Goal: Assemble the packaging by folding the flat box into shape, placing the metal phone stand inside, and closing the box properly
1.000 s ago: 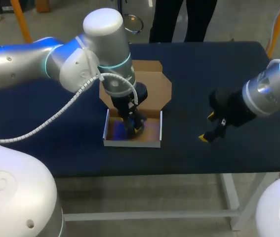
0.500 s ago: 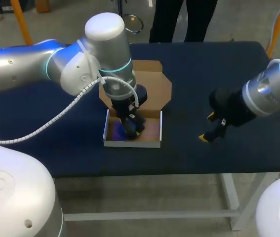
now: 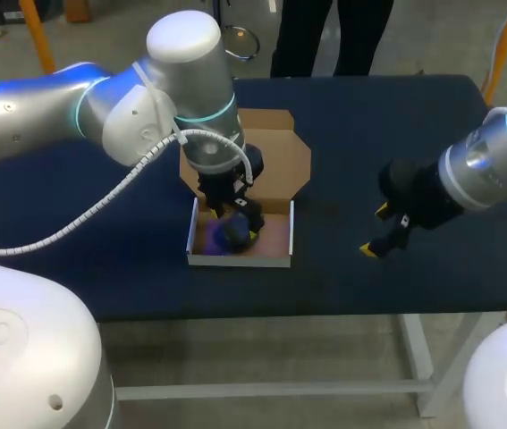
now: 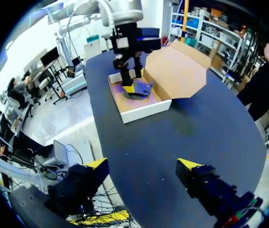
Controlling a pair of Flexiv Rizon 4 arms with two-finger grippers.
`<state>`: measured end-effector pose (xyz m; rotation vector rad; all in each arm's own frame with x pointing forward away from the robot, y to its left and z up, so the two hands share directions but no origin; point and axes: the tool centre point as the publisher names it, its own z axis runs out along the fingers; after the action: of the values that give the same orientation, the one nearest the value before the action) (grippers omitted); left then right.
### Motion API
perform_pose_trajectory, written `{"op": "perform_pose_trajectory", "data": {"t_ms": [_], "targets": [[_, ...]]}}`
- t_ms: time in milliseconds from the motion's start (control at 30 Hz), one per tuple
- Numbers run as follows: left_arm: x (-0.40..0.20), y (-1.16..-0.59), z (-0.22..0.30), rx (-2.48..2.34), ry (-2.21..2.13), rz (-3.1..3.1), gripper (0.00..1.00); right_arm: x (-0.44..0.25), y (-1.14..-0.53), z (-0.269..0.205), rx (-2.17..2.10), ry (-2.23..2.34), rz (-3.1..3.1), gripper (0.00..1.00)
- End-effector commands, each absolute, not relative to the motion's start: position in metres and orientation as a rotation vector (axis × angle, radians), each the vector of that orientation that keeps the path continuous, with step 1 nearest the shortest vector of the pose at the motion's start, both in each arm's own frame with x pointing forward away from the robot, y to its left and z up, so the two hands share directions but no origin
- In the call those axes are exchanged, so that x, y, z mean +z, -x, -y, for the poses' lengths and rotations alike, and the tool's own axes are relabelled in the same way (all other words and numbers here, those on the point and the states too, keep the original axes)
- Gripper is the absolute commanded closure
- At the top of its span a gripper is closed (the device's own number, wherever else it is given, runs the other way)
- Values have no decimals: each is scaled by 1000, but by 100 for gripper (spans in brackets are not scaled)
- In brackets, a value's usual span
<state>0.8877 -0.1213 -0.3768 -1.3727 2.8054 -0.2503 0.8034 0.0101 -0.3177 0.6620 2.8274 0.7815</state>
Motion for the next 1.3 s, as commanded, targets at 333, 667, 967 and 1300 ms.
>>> {"op": "perform_pose_trajectory", "data": {"t_ms": [333, 667, 967, 1300], "targets": [[-375, -885, 133, -227, 1640, -2690, 0, -322, -802, -13, 717, -686, -2719, 0], [-378, -885, 135, -211, 1751, -2663, 0, -322, -802, -13, 717, -686, -2719, 0], [-378, -885, 135, -211, 1751, -2663, 0, -322, -802, -13, 717, -686, -2719, 0], [-378, -885, 135, -211, 1751, -2663, 0, -322, -802, -13, 717, -686, -2719, 0]]}}
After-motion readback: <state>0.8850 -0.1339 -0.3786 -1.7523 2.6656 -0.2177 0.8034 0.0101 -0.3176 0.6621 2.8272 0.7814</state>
